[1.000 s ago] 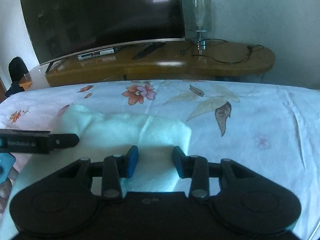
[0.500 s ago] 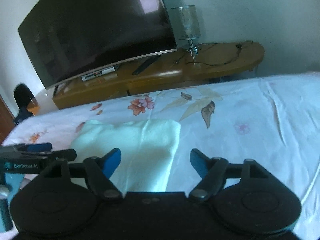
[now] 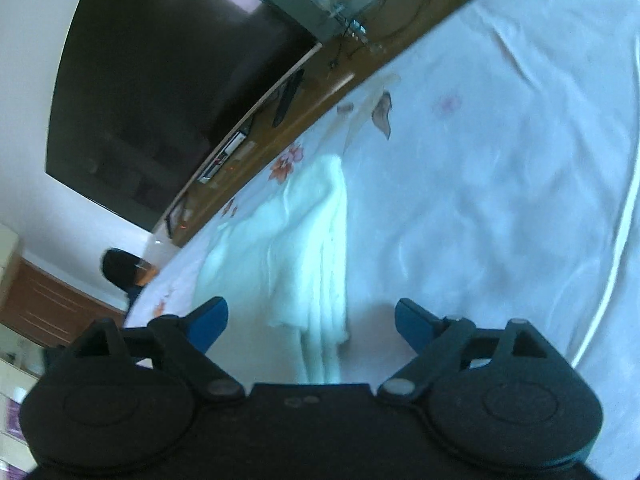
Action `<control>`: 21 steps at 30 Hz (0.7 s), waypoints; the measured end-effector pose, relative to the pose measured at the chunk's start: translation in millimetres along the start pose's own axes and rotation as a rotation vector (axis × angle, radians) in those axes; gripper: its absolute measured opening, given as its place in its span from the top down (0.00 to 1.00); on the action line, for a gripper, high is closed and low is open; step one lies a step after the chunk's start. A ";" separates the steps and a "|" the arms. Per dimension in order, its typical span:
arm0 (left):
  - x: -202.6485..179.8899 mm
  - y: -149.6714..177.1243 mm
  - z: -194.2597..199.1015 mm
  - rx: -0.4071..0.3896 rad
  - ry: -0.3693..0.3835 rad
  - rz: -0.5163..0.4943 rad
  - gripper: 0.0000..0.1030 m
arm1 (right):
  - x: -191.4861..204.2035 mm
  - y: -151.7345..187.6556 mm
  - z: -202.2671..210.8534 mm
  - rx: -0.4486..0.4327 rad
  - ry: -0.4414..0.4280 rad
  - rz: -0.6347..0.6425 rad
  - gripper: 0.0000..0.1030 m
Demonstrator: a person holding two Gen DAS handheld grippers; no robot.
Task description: Fold small clothes
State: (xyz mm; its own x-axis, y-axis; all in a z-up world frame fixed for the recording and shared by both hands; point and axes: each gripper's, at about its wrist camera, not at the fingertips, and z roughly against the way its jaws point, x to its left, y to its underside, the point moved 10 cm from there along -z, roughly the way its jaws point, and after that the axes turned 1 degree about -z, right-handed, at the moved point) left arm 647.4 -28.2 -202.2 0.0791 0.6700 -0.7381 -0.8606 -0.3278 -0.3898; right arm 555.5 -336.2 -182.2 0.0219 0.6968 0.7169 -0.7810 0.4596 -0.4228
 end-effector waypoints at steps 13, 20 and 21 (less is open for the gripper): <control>-6.6 4.3 -21.4 0.067 0.062 -0.014 0.24 | 2.1 4.0 -25.2 0.090 -0.080 -0.018 0.24; -10.8 -2.0 -30.9 0.063 0.067 -0.038 0.24 | 7.8 1.6 -37.1 0.111 -0.093 0.020 0.28; -12.9 -2.5 -32.4 0.063 0.059 -0.054 0.24 | 10.8 1.7 -43.4 0.122 -0.095 0.030 0.29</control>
State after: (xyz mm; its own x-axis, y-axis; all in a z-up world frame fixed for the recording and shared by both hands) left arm 664.8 -57.6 -209.5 0.1542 0.6447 -0.7487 -0.8840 -0.2485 -0.3960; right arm 581.5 -304.0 -199.2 -0.0575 0.6513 0.7567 -0.8507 0.3647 -0.3785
